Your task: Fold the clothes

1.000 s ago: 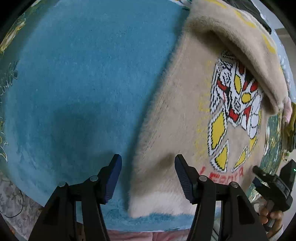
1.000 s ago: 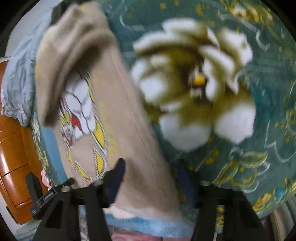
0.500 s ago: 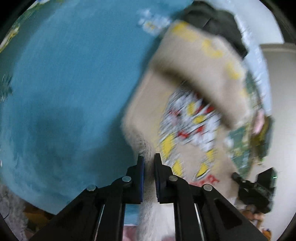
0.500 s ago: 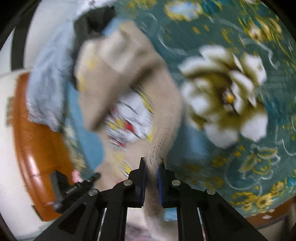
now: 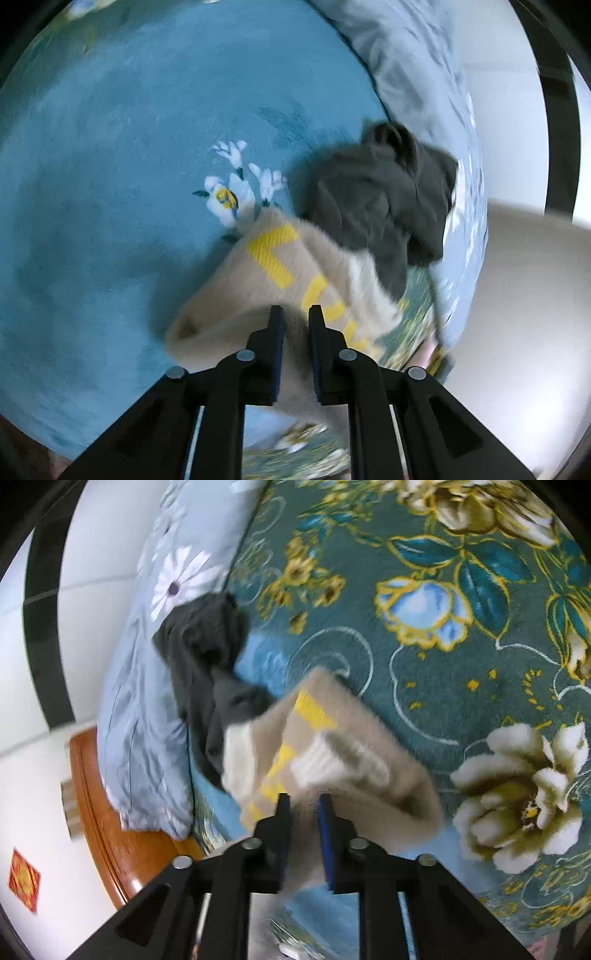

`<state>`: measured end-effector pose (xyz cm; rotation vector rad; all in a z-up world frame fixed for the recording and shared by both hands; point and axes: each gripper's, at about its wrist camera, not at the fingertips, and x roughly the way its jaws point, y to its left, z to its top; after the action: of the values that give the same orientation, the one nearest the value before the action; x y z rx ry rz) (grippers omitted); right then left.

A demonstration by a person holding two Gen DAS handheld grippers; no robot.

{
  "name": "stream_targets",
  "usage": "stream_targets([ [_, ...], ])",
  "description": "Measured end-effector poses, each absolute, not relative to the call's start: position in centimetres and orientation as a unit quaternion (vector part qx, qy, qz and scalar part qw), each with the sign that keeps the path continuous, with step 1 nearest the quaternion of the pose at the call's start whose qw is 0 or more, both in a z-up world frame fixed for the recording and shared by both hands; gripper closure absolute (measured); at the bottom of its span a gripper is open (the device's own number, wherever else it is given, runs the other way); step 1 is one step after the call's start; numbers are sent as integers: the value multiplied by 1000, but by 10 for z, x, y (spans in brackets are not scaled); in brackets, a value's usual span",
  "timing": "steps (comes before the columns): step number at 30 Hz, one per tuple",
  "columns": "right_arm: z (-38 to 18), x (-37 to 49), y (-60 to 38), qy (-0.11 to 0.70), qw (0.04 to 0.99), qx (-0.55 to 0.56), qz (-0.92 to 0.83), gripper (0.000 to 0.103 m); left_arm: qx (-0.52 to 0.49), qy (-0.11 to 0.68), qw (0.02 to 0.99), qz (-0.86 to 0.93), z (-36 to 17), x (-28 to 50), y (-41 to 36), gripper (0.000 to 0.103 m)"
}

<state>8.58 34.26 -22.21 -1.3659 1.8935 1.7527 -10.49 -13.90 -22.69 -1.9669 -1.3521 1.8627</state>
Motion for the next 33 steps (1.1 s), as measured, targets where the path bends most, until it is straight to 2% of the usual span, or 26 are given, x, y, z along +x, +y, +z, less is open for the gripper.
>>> stream_targets([
  [3,-220,86,354,639,124,-459,606,66,-623,-483,50,614,-226,-106,-151,84],
  [5,-218,84,355,617,129,-472,616,63,-627,-459,48,628,-225,-110,-150,80],
  [6,-217,81,353,598,131,-486,624,58,-636,-433,51,637,-225,-112,-146,78],
  [8,-217,74,346,566,129,-509,636,52,-654,-376,59,653,-225,-117,-137,70],
  [13,-227,47,320,473,114,-570,662,47,-689,-229,93,681,-238,-129,-95,58],
  [17,-243,34,315,424,139,-601,663,47,-704,-138,81,692,-253,-134,-79,58],
  [19,-254,32,317,419,149,-610,656,47,-712,-131,73,686,-265,-136,-81,58],
  [23,-269,33,322,419,151,-615,651,42,-714,-150,73,680,-280,-138,-90,50],
  [27,-282,40,332,449,122,-602,649,38,-710,-238,127,651,-296,-138,-108,49],
  [32,-302,49,344,479,81,-586,649,30,-712,-292,168,616,-327,-135,-125,28],
  [33,-307,51,346,488,75,-582,646,29,-712,-302,173,610,-333,-135,-128,27],
])
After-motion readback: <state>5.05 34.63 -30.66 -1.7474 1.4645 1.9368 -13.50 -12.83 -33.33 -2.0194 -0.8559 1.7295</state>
